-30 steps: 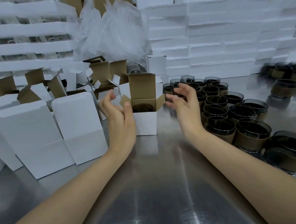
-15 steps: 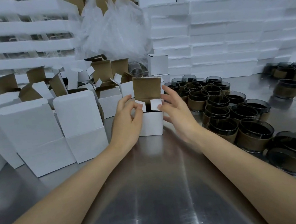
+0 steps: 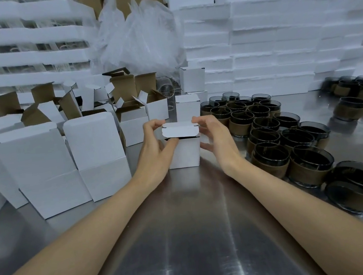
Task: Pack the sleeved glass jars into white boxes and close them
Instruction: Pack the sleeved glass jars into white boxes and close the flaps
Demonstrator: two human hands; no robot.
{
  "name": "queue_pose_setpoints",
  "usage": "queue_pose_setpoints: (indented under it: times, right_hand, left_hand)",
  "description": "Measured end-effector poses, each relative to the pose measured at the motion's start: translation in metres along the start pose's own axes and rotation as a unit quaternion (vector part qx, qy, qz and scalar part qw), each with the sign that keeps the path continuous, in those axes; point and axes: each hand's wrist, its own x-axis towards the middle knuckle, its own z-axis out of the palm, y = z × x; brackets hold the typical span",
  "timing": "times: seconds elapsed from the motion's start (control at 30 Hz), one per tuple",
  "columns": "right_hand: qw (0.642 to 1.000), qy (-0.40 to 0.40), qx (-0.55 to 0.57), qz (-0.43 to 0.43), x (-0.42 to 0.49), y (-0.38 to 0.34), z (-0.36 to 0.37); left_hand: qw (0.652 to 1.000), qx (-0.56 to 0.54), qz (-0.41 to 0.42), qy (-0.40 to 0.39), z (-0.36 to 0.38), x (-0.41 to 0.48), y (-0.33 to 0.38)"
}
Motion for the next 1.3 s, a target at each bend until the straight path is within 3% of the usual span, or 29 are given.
queue_pose_setpoints:
  times: [0.23, 0.47, 0.63, 0.83, 1.0, 1.17, 1.3]
  right_hand:
    - [0.989, -0.02, -0.107, -0.104, -0.003, 0.006, -0.002]
    - [0.983, -0.038, -0.135, -0.115, -0.003, 0.003, -0.003]
    - [0.986, -0.03, -0.142, -0.077, -0.002, 0.001, -0.002]
    - [0.959, -0.038, -0.255, -0.114, -0.005, -0.001, 0.002]
    - [0.94, -0.022, -0.313, -0.138, -0.009, -0.002, 0.008]
    - [0.931, -0.017, -0.357, -0.07, -0.021, 0.01, 0.021]
    - [0.918, 0.024, -0.39, -0.068, -0.019, 0.018, 0.035]
  left_hand:
    - [1.0, -0.007, -0.001, -0.007, 0.001, 0.001, 0.004]
    - [1.0, 0.007, 0.0, -0.005, 0.002, 0.004, 0.0]
    - [1.0, 0.018, -0.008, 0.004, 0.002, 0.005, 0.001]
    - [1.0, 0.003, -0.024, -0.008, -0.001, 0.009, 0.002]
    - [0.996, -0.031, -0.077, -0.024, 0.005, 0.013, -0.002]
    - [0.991, -0.096, -0.09, -0.021, 0.008, 0.009, -0.01]
    - [0.981, -0.137, -0.136, 0.013, 0.009, 0.013, -0.008]
